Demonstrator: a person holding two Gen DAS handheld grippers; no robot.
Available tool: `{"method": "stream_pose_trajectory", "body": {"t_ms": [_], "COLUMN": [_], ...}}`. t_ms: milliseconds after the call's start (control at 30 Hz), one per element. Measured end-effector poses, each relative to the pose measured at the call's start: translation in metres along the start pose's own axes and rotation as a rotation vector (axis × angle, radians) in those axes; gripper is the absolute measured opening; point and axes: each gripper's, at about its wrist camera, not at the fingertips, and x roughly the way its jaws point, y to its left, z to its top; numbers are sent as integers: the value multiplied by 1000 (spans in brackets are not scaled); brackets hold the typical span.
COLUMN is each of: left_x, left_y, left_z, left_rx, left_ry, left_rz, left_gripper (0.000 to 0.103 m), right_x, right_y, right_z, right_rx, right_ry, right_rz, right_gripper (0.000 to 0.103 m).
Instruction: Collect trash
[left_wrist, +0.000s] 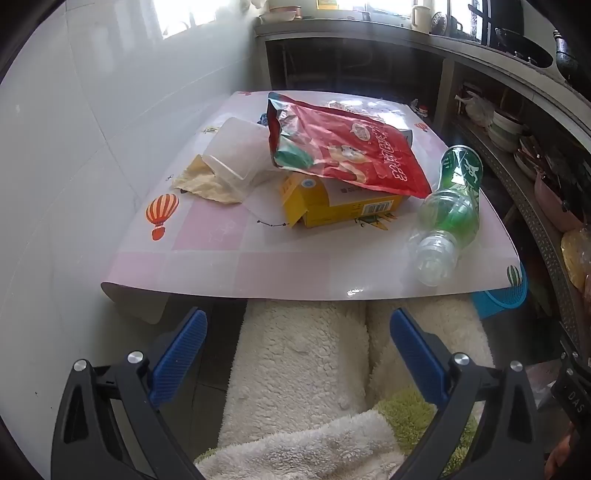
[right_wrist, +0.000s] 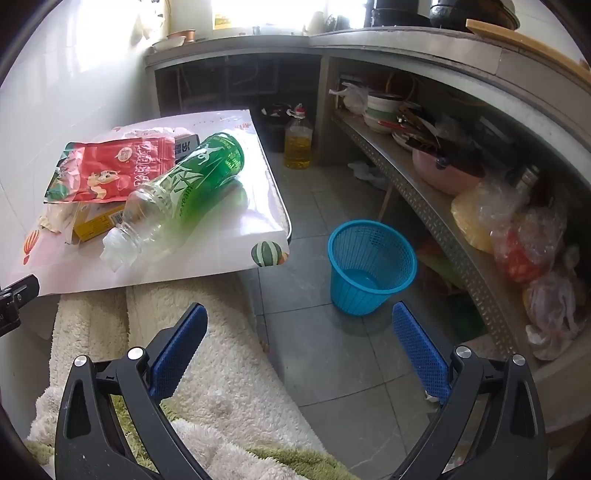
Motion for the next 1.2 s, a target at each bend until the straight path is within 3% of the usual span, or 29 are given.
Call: {"method": "stream_pose_trajectory", "body": {"t_ms": [1200], "left_x": [5], "left_y": [3], "left_z": [-3], "left_rx": [-17], "left_ry": [2], "left_rz": [12], "left_gripper": [97], "right_x": [1], "right_y": [1], "right_z": [0], "right_rx": [4], "right_ry": [-4], "right_rz": [-1], "right_gripper": [95]}}
